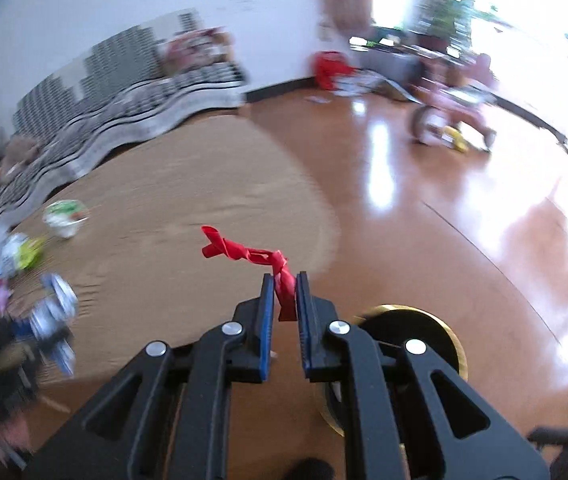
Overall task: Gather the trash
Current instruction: 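Carry ribbon and foil to the bin and open both tools over it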
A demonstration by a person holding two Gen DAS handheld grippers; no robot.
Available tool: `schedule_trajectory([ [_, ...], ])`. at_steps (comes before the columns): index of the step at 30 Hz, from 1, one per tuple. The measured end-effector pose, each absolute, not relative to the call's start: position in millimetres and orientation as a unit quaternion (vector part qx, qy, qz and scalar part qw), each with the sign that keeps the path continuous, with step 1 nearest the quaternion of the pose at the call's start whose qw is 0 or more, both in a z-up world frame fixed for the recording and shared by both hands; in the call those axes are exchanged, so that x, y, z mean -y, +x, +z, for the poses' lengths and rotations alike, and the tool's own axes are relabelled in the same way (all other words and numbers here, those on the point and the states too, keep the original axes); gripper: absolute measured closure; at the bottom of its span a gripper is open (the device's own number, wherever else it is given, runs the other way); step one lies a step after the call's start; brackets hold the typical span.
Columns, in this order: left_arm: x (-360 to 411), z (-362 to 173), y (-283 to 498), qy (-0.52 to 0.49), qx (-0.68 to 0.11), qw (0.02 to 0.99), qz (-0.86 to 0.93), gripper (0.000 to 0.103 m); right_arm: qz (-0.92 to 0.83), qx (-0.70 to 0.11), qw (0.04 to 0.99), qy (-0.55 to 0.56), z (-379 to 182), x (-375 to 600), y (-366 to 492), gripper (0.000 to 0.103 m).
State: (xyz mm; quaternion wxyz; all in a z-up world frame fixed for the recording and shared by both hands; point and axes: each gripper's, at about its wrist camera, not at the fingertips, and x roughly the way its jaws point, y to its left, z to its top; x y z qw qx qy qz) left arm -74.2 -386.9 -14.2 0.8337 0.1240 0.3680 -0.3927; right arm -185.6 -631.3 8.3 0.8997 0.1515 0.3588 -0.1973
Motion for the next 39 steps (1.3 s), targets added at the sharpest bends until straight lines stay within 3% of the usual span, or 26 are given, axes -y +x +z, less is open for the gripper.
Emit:
schedule_trajectory([
  [9, 543, -85, -143, 0.126, -0.439, 0.746, -0.484, 0.069, -0.279, -0.413, 0.835, 0.233, -42, 721, -245, 0.091],
  [20, 579, -101, -136, 0.123, -0.466, 0.732, -0.481, 0.068, -0.287, -0.428, 0.814, 0.268, -59, 746, -253, 0.091],
  [22, 584, -103, -134, 0.120, -0.472, 0.729, -0.481, 0.060, -0.291, -0.428, 0.811, 0.273, -58, 746, -250, 0.091],
  [24, 587, -104, -131, 0.114, -0.474, 0.729, -0.480, 0.030, -0.298, -0.430, 0.806, 0.277, -58, 746, -250, 0.086],
  [25, 588, -103, -130, 0.110, -0.470, 0.734, -0.478, 0.028, -0.300, -0.428, 0.806, 0.279, -57, 746, -251, 0.072],
  [26, 588, -102, -129, 0.109, -0.467, 0.737, -0.476, 0.028, -0.302, -0.426, 0.806, 0.279, -56, 747, -250, 0.051],
  [27, 588, -101, -128, 0.108, -0.467, 0.738, -0.475, 0.027, -0.303, -0.421, 0.809, 0.277, -53, 745, -250, 0.043],
  [31, 579, -98, -125, 0.104, -0.468, 0.740, -0.472, 0.027, -0.300, -0.414, 0.817, 0.268, -48, 736, -244, 0.040],
  [35, 554, -85, -113, 0.109, -0.458, 0.758, -0.452, 0.016, -0.284, -0.414, 0.828, 0.251, -41, 719, -228, 0.038],
  [39, 510, -61, -93, 0.106, -0.448, 0.776, -0.432, 0.013, -0.258, -0.403, 0.851, 0.214, -24, 686, -196, 0.032],
])
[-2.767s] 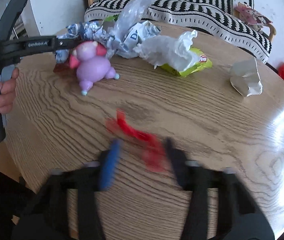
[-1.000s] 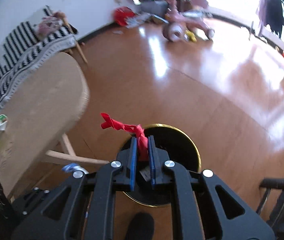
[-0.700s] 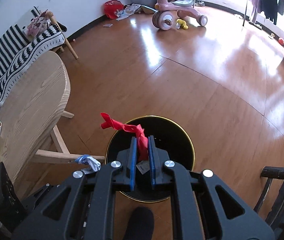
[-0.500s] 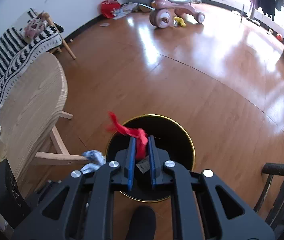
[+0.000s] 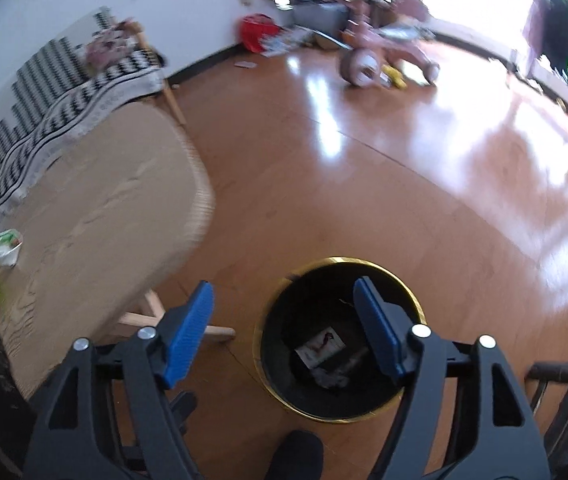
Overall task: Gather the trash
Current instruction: 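Carry ribbon and foil to the bin and open both tools over it, then grasp the red cigarette pack with the left tool while the right tool grasps the purple toy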
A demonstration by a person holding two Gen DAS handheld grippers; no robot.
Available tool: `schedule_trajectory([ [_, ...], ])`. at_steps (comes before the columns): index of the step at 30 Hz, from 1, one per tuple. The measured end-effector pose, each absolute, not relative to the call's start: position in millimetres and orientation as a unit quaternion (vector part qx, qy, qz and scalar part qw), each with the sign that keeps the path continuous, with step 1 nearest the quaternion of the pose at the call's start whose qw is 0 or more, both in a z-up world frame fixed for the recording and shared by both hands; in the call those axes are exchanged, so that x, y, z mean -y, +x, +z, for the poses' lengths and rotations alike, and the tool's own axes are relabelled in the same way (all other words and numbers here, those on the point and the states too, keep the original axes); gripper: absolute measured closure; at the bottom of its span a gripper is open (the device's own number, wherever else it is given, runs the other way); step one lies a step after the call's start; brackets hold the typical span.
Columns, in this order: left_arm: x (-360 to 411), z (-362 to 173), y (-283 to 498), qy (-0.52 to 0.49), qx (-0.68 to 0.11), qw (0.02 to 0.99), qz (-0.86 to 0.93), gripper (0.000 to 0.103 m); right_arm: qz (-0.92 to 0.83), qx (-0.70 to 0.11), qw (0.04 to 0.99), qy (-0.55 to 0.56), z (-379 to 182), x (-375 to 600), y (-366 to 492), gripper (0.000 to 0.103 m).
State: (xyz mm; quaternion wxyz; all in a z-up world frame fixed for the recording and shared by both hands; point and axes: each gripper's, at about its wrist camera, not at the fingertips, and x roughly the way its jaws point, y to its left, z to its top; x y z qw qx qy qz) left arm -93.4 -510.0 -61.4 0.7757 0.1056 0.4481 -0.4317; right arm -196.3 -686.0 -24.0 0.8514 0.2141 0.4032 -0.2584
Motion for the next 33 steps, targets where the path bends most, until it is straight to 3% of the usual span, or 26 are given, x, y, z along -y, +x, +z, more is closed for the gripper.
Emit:
schedule_trajectory([
  [8, 344, -3, -42, 0.106, -0.396, 0.848, -0.336, 0.011, -0.152, -0.379, 0.900, 0.153, 9, 569, -114, 0.030],
  [20, 67, 13, 23, 0.035, -0.393, 0.914, -0.090, 0.011, 0.056, -0.386, 0.917, 0.081, 18, 355, -3, 0.030],
  [33, -15, -43, 79, 0.026, -0.431, 0.902, -0.011, 0.011, 0.151, -0.422, 0.894, -0.004, -20, 222, 43, 0.030],
])
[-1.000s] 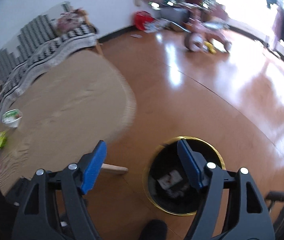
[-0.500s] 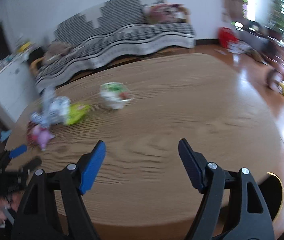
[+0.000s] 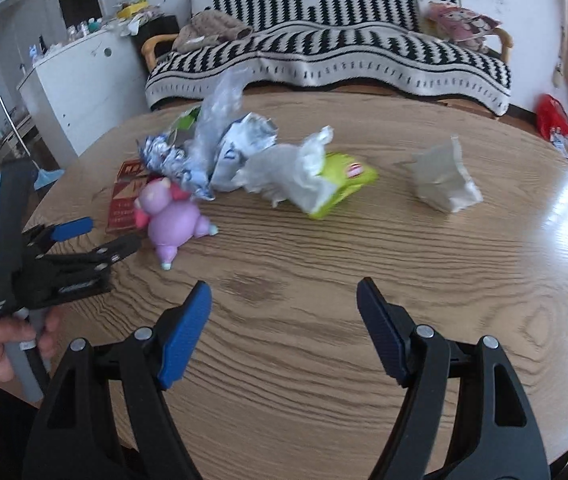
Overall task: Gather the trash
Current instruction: 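Grasp the red cigarette pack with the left tool while the right tool grasps the purple toy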
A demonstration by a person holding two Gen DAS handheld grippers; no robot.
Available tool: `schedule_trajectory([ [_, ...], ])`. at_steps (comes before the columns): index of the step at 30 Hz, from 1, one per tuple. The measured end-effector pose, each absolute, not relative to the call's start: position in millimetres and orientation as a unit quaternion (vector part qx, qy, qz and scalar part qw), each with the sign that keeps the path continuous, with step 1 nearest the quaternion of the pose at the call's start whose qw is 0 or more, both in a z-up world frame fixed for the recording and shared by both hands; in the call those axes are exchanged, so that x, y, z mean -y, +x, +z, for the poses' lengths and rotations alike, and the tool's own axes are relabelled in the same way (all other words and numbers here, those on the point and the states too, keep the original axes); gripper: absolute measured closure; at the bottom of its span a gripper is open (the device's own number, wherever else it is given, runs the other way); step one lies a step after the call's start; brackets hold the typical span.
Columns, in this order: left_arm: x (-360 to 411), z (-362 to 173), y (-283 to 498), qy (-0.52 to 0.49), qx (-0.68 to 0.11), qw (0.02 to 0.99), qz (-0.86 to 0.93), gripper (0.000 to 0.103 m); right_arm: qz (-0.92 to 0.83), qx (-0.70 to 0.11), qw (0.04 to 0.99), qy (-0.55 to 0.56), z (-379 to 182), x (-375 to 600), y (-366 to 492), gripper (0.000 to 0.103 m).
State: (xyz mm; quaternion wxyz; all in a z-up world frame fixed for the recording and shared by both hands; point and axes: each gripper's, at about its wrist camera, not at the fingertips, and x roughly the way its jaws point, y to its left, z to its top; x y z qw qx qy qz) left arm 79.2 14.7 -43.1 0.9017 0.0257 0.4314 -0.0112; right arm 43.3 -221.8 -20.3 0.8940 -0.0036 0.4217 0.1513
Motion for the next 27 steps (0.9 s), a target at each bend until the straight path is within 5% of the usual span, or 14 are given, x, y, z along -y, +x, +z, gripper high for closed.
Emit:
schedule_trajectory([
  [27, -74, -54, 132, -0.013, -0.459, 0.888, -0.032, 0.011, 0.226, -0.420, 0.875, -0.077, -63, 80, 113, 0.029],
])
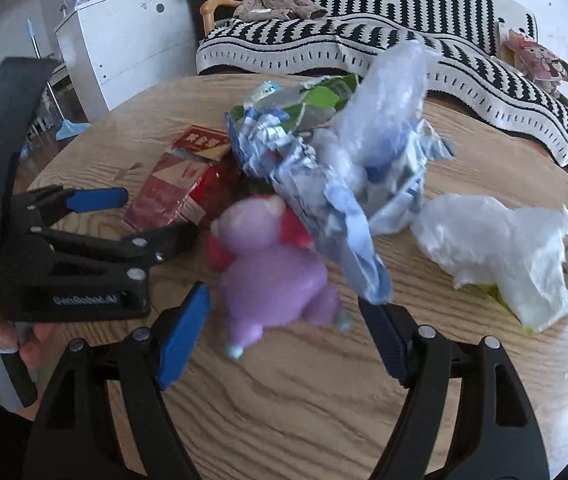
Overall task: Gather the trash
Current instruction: 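Grasp the red cigarette pack with the left tool while the right tool grasps the purple toy, then carry pack and toy to the bin and open both tools to drop them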
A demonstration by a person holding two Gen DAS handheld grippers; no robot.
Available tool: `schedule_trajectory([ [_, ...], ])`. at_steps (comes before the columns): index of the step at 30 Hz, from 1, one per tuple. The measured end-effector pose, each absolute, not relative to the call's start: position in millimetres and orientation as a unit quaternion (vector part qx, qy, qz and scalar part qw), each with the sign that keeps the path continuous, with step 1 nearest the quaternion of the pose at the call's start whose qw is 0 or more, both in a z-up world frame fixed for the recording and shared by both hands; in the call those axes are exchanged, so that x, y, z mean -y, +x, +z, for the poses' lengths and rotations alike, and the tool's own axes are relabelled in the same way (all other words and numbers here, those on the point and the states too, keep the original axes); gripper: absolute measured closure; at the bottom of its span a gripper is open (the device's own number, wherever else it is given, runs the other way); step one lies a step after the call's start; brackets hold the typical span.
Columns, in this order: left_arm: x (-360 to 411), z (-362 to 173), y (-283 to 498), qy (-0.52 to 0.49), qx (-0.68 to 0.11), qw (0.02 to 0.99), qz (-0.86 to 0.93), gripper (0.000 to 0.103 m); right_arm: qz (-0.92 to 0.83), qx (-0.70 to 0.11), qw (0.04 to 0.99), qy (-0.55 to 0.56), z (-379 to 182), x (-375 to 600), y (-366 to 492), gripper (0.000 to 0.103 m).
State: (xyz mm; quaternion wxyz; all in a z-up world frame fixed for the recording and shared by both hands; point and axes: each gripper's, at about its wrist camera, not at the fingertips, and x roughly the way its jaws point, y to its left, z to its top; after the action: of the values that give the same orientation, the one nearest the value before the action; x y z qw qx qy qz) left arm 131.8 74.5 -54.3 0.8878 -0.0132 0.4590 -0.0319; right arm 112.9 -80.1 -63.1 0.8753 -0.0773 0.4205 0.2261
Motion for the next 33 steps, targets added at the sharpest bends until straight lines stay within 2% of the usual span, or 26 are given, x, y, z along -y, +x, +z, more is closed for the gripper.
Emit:
schedule_trajectory([
  [1, -75, -55, 133, -0.013, -0.460, 0.887, -0.032, 0.011, 0.228, -0.422, 0.874, -0.075, -64, 79, 115, 0.034],
  [2, -75, -56, 134, -0.009, -0.457, 0.889, -0.029, 0.011, 0.230, -0.426, 0.872, -0.076, -66, 78, 117, 0.045],
  [4, -74, -56, 134, 0.002, -0.450, 0.893, -0.023, 0.020, 0.237, -0.428, 0.869, -0.072, -68, 78, 119, 0.051],
  [5, -73, -55, 132, 0.009, -0.446, 0.895, -0.018, 0.037, 0.239, -0.428, 0.869, -0.071, -68, 78, 118, 0.055],
  [6, -72, -53, 131, 0.014, -0.444, 0.896, -0.015, 0.044, 0.240, -0.427, 0.869, -0.073, -66, 77, 116, 0.056],
  [11, -74, -40, 125, 0.007, -0.431, 0.902, -0.018, 0.045, 0.259, -0.425, 0.865, -0.065, -58, 81, 98, 0.060],
  [22, -59, 0, 99, 0.022, -0.397, 0.917, -0.020, 0.046, 0.248, -0.402, 0.880, -0.049, -25, 132, 52, 0.061],
  [33, 19, 36, 71, 0.038, -0.358, 0.930, -0.081, 0.046, 0.170, -0.381, 0.909, -0.016, 11, 247, 7, 0.061],
])
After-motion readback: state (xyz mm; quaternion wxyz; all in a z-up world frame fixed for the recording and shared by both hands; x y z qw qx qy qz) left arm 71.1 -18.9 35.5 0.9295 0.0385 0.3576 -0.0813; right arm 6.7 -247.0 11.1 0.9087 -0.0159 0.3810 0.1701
